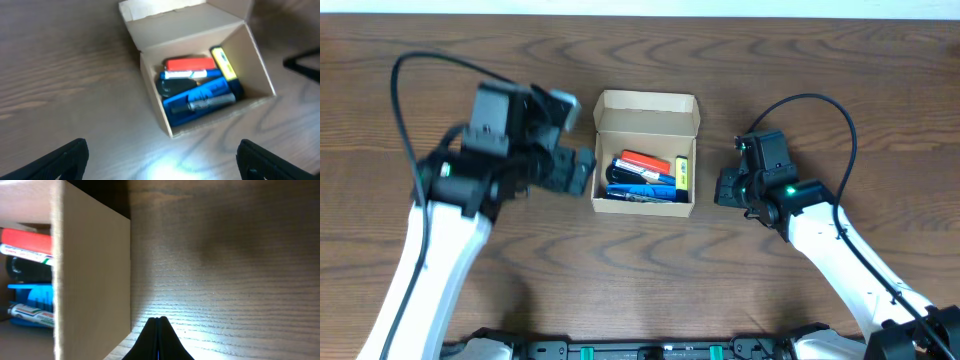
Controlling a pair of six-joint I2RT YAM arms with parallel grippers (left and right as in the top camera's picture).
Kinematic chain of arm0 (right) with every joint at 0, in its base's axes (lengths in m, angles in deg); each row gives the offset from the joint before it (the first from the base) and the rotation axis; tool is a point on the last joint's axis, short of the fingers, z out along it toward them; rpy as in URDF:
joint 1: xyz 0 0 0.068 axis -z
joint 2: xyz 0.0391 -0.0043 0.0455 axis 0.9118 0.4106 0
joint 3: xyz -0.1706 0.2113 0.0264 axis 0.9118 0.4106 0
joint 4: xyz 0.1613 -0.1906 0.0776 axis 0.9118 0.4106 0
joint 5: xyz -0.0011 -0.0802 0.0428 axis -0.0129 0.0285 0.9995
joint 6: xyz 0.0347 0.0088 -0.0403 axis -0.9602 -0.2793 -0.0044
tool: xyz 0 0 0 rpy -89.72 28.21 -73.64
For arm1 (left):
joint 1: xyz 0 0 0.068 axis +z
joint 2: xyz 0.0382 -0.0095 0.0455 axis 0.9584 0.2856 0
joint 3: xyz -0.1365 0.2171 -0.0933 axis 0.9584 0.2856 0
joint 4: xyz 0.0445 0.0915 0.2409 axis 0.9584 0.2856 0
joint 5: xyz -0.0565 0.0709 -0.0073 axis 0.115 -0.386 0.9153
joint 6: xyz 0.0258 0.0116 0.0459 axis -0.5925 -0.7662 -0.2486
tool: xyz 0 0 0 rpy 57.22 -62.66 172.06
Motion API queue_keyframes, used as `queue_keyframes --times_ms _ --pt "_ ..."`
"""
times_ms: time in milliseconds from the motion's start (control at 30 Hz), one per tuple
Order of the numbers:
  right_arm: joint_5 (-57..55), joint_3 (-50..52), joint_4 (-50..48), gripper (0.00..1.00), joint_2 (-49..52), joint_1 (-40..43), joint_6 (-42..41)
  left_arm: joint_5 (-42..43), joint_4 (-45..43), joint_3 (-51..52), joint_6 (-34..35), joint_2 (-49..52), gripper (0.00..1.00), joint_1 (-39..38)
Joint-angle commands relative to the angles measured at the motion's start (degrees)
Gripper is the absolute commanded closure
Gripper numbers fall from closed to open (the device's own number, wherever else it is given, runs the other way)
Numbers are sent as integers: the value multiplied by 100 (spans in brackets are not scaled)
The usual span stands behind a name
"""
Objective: Pack container
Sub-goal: 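Withdraw the right gripper and raise the left arm beside the box, then push the box lid flaps closed with both grippers from either side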
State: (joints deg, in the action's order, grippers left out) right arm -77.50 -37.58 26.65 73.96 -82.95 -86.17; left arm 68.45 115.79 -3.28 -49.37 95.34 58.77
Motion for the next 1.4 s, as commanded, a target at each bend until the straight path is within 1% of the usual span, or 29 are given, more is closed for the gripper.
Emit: queue_keyframes --times_ms 0,100,200,233,267,333,400,467,533,667,800,867,967,1033,1133,1233,1367 --pt "-4 26 -28 99 57 42 -122 1182 -326 66 81 503 5 629" --pt "-17 26 -166 99 57 87 -122 1921 -570 66 81 955 5 1121" --pt "-13 26 -415 99 57 173 -122 1991 -798 66 57 1366 5 1491" --pt "9 26 -511 99 61 201 -122 1998 -885 66 59 1488 3 1591" --pt "9 26 -610 99 81 227 -125 2050 -986 66 61 1611 9 1679" --pt "7 26 -817 99 149 262 -125 2159 -1180 66 142 1845 30 1821" --pt "9 26 -1034 99 271 291 -157 2227 -1429 66 474 2114 53 1917" --pt "26 26 -1220 99 404 317 -286 2227 -1604 66 734 2304 70 1921" --pt "175 24 -1493 99 601 361 -446 2218 -1768 66 745 2474 94 1912" --pt "664 24 -2138 99 1058 483 -664 2223 -2052 66 756 2721 94 1906" --pt "918 24 -2715 99 1488 540 -986 2236 -2389 66 1377 3034 94 1906" --pt "1082 24 -3021 99 1694 551 -1128 2481 -2555 63 1539 3235 94 1906" --pt "1305 24 -3528 99 2015 555 -1342 3082 -2876 63 1703 3578 94 1873" --pt "1451 24 -3856 99 2232 557 -1569 3206 -3071 61 1965 3807 94 1823" --pt "1598 24 -4223 99 2514 557 -1930 3580 -3348 42 2129 4138 94 1707" --pt "1596 24 -4472 99 2708 562 -2205 3639 -3388 -66 2205 4356 94 1556" --pt "1591 13 -4822 99 2822 592 -2363 3644 -3379 -343 2247 4601 94 1349"
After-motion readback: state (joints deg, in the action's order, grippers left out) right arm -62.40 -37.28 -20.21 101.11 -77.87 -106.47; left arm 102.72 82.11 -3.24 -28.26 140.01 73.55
